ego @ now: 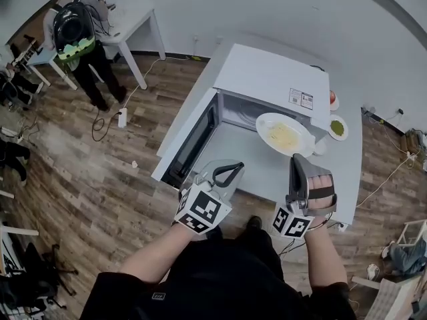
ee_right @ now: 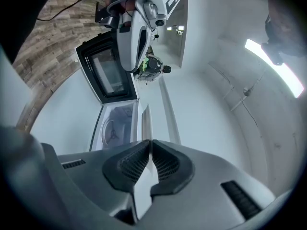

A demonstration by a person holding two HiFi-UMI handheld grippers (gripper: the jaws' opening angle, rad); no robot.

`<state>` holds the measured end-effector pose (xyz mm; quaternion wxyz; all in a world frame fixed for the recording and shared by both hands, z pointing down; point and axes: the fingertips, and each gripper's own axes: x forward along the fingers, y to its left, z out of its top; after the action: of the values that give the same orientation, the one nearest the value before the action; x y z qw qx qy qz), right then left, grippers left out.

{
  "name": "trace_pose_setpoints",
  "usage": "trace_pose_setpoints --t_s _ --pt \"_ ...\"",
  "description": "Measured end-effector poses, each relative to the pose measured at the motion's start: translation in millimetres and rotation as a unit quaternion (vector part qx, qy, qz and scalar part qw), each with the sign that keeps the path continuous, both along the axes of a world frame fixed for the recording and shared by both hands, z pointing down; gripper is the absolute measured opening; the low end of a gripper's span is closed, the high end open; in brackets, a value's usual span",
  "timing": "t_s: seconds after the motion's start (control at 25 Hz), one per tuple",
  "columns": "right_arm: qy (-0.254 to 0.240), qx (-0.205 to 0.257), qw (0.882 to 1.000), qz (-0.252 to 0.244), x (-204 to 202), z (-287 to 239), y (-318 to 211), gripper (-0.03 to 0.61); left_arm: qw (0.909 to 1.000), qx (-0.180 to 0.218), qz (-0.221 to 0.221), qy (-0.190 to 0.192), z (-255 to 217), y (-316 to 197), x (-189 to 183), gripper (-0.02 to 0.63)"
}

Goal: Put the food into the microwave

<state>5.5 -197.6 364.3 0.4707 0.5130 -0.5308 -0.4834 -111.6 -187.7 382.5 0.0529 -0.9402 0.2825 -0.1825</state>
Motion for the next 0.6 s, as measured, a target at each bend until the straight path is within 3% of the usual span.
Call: trace_pose_setpoints --t_s 0.36,0.6 --pt "0.003 -0.007 0.998 -0.065 -42 30 -35 0.028 0.999 0.005 -0.044 0.009 13 -26 -22 0.008" --pt "-0.001 -0.018 0.997 -0.075 -43 65 -60 0.029 0.9991 -0.009 -0.041 -0.002 41 -37 -11 0.008"
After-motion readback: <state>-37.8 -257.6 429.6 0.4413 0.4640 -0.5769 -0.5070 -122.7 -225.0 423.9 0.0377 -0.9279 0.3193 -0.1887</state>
